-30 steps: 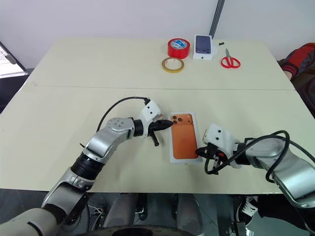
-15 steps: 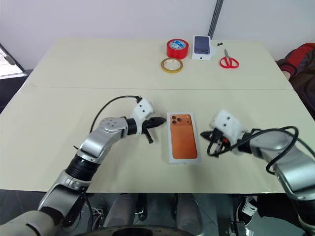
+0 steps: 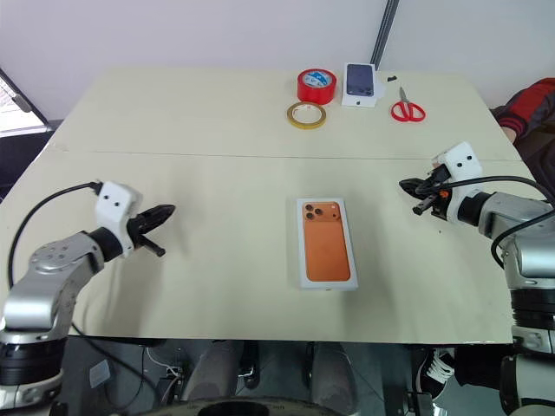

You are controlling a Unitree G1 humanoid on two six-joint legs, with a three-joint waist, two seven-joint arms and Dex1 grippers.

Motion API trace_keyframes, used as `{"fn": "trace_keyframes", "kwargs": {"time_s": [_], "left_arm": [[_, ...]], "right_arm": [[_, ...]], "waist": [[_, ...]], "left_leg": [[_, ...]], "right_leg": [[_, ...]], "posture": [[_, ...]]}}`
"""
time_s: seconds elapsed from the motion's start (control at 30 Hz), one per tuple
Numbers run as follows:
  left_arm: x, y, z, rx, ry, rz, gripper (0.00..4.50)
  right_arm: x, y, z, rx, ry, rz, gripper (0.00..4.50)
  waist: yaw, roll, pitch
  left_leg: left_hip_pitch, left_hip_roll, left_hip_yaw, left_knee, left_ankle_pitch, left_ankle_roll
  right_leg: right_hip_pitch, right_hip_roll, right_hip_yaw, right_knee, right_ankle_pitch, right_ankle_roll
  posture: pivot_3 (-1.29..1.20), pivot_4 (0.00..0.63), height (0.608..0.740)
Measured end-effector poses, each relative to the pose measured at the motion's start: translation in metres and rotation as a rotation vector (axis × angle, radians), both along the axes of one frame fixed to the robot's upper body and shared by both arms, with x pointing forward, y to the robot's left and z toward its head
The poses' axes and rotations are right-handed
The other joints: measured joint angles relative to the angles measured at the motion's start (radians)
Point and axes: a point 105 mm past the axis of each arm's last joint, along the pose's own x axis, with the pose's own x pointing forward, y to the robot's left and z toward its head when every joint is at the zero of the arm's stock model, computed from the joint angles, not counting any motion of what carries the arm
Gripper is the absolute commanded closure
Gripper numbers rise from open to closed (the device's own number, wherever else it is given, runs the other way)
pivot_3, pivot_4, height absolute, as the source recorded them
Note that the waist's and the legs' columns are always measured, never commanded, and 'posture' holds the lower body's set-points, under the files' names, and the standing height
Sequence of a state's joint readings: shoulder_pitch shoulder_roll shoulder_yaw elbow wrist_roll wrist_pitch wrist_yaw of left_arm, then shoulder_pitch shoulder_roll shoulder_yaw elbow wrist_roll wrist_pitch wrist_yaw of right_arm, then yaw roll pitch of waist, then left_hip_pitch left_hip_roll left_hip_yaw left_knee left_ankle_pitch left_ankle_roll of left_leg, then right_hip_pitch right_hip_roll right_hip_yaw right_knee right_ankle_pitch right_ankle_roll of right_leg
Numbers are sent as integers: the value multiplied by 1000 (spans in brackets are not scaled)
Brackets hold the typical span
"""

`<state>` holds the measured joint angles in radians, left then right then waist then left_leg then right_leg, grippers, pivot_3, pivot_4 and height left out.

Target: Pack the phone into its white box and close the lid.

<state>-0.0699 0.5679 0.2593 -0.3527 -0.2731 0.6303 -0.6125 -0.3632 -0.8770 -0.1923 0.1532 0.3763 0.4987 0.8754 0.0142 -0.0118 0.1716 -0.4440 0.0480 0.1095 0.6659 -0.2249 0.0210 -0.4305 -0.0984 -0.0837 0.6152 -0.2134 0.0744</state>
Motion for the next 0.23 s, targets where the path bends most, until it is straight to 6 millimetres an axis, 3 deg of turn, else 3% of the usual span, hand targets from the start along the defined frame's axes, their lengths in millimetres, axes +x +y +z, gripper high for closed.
{"fn": "trace_keyframes", "kwargs": {"time_s": [0.23], "left_arm": [[-5,14,3,-49,-27,78,4500]], "right_arm": [[-1,9,-6,39,-5,63,4487]], "waist": [[-3,0,0]], "left_leg": [[0,1,1,0,0,0]], "right_leg": [[-1,0,0,1,0,0]], "posture": [[0,150,736]]}}
